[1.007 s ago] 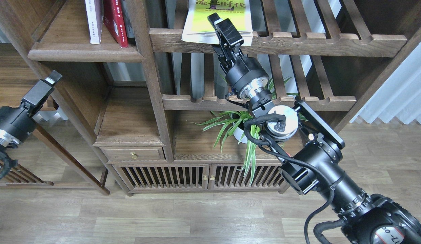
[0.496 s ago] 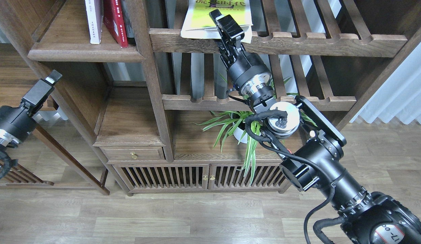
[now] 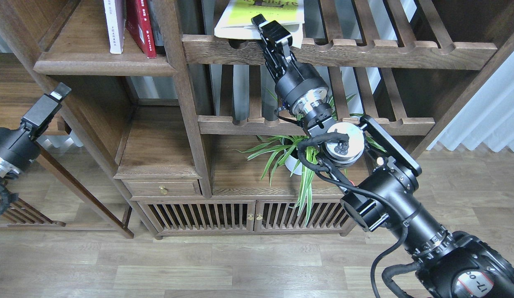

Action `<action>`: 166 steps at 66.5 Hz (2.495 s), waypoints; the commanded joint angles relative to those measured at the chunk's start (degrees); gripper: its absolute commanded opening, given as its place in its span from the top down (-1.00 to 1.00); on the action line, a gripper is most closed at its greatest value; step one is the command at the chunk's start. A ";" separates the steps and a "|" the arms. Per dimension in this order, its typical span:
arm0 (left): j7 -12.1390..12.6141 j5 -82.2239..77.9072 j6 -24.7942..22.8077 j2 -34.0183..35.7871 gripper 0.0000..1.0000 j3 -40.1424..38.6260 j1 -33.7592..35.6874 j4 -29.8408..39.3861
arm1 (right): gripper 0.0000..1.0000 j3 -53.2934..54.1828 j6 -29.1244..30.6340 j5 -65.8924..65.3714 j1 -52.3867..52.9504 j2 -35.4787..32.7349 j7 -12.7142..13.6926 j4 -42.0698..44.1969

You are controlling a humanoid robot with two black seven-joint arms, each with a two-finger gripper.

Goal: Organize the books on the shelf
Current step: 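Reach the right gripper to the yellow-covered book and grasp its edge, then pull the yellow book off the top shelf and lower it, then move the left gripper toward the yellow book held by the right gripper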

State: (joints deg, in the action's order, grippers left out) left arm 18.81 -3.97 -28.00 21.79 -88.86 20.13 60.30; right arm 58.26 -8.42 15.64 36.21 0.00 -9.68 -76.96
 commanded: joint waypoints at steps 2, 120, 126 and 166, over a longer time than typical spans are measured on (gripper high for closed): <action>0.08 0.01 0.00 0.00 -0.91 -0.26 0.00 0.00 | 0.61 -0.25 0.51 0.00 0.70 0.00 0.10 -0.12; 2.45 37.00 0.00 0.97 -0.91 20.03 3.16 -0.97 | 0.78 -8.95 24.06 -3.60 -35.51 -4.13 -0.78 -19.55; 4.39 54.73 0.00 4.04 -0.92 26.53 3.16 0.26 | 0.79 -9.13 25.64 -4.83 -37.44 -4.66 -0.43 -19.55; 9.19 74.72 6.46 8.62 -0.91 30.85 3.60 11.24 | 0.83 -12.91 27.76 -10.11 -41.14 -4.04 0.45 -19.28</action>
State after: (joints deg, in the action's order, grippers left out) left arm 27.99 70.60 -25.65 30.89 -58.97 23.23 68.68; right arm 45.36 19.24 5.57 -5.48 -4.05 -9.18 -96.27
